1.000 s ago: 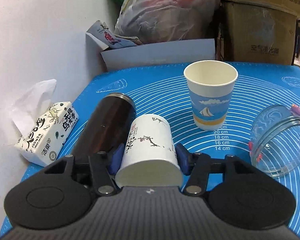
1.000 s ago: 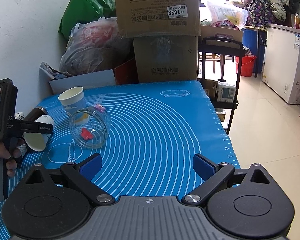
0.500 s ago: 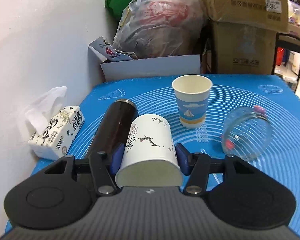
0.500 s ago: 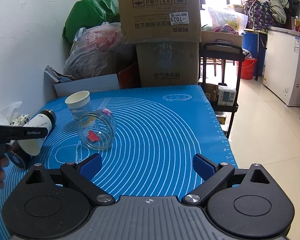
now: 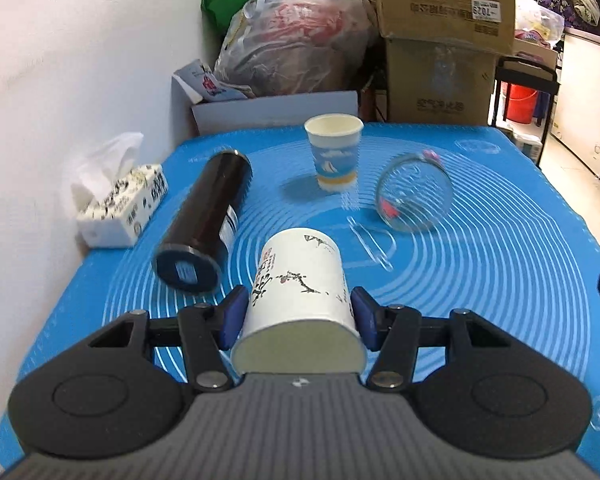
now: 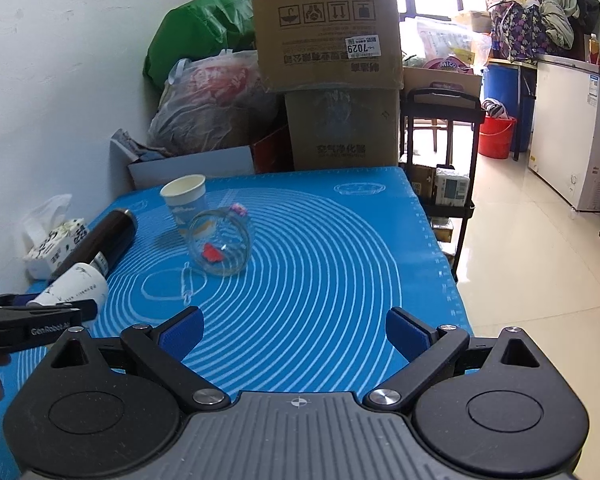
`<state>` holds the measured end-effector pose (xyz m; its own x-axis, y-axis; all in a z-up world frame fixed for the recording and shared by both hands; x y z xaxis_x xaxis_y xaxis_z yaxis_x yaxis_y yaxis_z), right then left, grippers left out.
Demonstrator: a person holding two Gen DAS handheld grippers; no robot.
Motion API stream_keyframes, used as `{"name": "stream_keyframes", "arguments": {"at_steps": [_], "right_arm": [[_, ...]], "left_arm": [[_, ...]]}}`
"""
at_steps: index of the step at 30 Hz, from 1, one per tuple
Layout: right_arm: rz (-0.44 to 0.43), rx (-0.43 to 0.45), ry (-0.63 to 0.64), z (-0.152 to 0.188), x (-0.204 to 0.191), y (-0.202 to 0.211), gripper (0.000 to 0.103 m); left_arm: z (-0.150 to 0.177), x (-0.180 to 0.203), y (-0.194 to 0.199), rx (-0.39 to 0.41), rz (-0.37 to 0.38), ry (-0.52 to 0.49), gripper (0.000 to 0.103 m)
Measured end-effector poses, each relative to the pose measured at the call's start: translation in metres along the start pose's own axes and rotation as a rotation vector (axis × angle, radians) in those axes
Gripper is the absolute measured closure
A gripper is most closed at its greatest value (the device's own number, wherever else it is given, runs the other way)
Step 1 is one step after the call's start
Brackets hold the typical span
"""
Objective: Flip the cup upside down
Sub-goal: 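Lift the white cup with the left gripper toward the right gripper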
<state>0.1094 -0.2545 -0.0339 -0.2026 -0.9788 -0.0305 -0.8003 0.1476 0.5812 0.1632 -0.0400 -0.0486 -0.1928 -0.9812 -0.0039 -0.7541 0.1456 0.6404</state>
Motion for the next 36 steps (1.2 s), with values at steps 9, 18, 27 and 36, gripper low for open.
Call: {"name": "stream_keyframes", "arguments": {"at_steps": [9,18,27,36], "right_arm": [[-0.001,-0.030,0.026,0.019,-0.002,0.014,0.003],[-0.007,-0.034,0.046,0.021,-0.010,0.017,0.003],[-0.008,-0.043,0.051,0.024,-0.012,0.016,0.003],[-0.012,-0.046,0.054,0.026,-0.013,0.016,0.003]], "left_arm": [[0.038,0.006,-0.005,-0.044,0.016,0.027,0.046],[0.045,0.001,-0.010,-0.061,0.016,0.041,0.040],[0.050,-0.004,-0.015,-0.088,-0.007,0.042,0.023],[0.045,-0.006,-0.010,-0.067,-0.005,0.034,0.018]]}}
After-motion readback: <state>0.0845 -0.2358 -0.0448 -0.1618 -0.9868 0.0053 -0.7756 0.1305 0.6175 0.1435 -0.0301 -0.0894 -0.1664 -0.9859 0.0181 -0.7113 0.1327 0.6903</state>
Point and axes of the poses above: each gripper's, at about its wrist camera, not at the fingertips, and y roughly against the way its jaws point, x to its right, z to its underside, the point moved 3 cm from there along -y, roughly the way its jaws point, and after that the axes turned 11 degrees about z, right-handed, at the moved point
